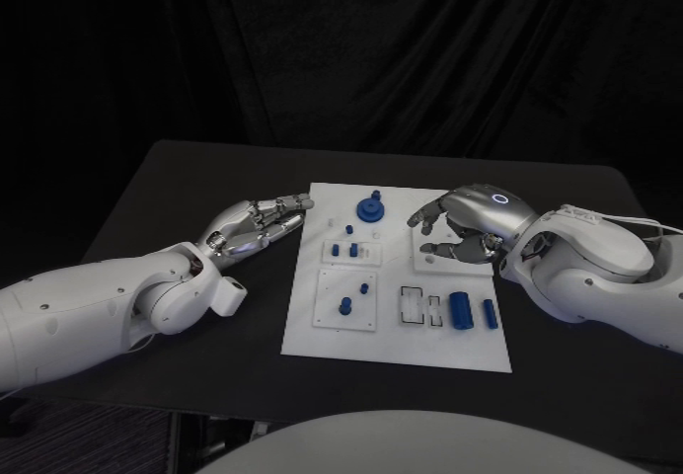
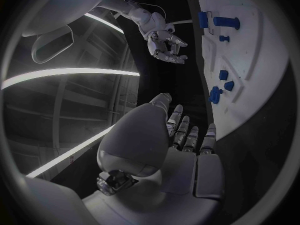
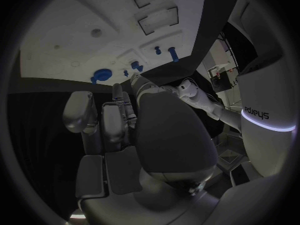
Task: Assemble the parts on the task board
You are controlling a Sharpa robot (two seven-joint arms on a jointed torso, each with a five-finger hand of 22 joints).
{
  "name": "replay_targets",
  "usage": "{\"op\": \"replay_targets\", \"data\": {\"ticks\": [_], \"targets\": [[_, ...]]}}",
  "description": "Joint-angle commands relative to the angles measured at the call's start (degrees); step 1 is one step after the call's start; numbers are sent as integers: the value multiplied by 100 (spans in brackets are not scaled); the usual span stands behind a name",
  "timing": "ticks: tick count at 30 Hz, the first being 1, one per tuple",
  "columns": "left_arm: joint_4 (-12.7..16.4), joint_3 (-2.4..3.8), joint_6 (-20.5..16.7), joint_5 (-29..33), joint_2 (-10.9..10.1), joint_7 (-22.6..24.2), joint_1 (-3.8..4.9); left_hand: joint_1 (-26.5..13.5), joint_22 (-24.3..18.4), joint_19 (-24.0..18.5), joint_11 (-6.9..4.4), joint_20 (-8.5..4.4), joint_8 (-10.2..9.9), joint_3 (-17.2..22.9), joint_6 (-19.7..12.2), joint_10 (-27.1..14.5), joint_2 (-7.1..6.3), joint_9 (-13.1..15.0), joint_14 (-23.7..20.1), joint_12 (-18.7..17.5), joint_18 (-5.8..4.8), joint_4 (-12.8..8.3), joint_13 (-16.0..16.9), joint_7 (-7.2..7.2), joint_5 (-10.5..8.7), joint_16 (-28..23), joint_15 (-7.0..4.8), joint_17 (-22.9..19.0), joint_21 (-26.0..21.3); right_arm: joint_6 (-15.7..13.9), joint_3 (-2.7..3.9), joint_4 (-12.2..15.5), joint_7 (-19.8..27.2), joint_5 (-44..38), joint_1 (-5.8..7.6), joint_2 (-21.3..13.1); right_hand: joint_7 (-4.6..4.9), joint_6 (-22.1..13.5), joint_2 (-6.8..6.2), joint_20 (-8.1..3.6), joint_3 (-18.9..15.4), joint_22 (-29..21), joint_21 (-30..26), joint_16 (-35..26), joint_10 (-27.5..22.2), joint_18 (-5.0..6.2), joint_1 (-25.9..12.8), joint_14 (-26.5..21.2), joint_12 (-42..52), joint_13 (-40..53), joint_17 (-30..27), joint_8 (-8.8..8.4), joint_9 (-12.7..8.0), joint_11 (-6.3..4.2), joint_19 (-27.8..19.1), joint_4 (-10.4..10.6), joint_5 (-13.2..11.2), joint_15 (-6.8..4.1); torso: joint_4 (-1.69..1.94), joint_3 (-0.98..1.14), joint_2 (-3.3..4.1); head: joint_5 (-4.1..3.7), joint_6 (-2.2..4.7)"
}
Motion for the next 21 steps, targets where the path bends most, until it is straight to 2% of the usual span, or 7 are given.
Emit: {"op": "replay_targets", "data": {"ticks": [1,7,10,14,18,20,21], "targets": [[-23,4,-46,348,27,382,-9,-486,-51,-5,-26,-59,28,-325,-69,-13,139,-11,-2,38,111,105,4,-36,-70,6,-40,0,13,-126,0,47,-292,549,20,-193,11,271,21,-105,71,818,8,1,411,-12,-121,18,146,36,-11,71,24,-119,5,8,13,-100,2,-9,-30,-354,-1],[-17,4,-22,506,18,491,-11,-1108,-87,-3,-56,-95,8,-969,-167,-47,455,-36,-9,31,112,101,1,-67,-840,5,-69,-1,13,13,-1,183,-863,976,27,-556,-195,857,15,-280,0,738,-279,-207,975,29,-600,-19,1203,791,-277,285,155,-341,-75,-19,42,-286,-9,-14,-63,-863,-1],[-19,4,-6,534,21,497,-12,-1043,-93,-1,-56,-95,12,-1037,-166,-52,523,-37,-9,40,112,91,0,-69,-743,6,-66,-2,14,-6,-1,297,-1248,1128,20,-711,-253,1006,34,-342,-83,734,-314,-253,780,33,-972,21,2139,1593,-304,402,251,-412,-40,-5,145,-337,-5,-15,-81,-1093,-1],[-20,4,12,555,5,486,-13,-984,-91,3,-43,-86,30,-1088,-112,-51,584,-28,-8,55,111,93,1,-56,-668,7,-53,-1,17,78,-1,451,-1792,1239,-6,-870,-354,1021,40,-408,-188,780,-214,-175,1933,9,-1457,162,5288,5604,-113,861,629,-462,93,-20,249,-393,15,-31,-107,-1406,-1],[-21,4,20,563,-12,474,-14,-971,-89,5,-37,-80,35,-1102,-102,-45,602,-26,-6,68,111,93,3,-52,-654,8,-49,-1,18,219,-2,565,-2225,1226,-95,-932,-441,858,10,-457,-236,851,34,55,2610,-45,-1885,312,6037,6791,309,1513,1157,-525,236,8,209,-474,-2,-47,-123,-1582,-1],[-20,4,25,565,-16,470,-15,-956,-92,5,-33,-72,37,-1117,-106,-47,621,-27,-8,67,110,93,2,-48,-635,8,-44,-1,18,356,-2,609,-2409,1098,-149,-939,-674,1116,-12,-552,-313,1099,1033,822,3528,-232,-2692,679,6599,7924,1652,1939,1471,-703,618,24,230,-595,-9,-41,-116,-1617,-1],[-18,4,29,565,-19,466,-16,-942,-94,6,-31,-67,39,-1129,-108,-47,636,-27,-7,70,110,93,2,-46,-617,9,-42,-1,18,431,-2,629,-2497,1015,-178,-938,-640,1108,-55,-596,-284,1115,1109,864,3528,-235,-2716,689,6599,7924,1735,1992,1529,-715,642,35,206,-618,-10,-44,-113,-1626,-1]]}}
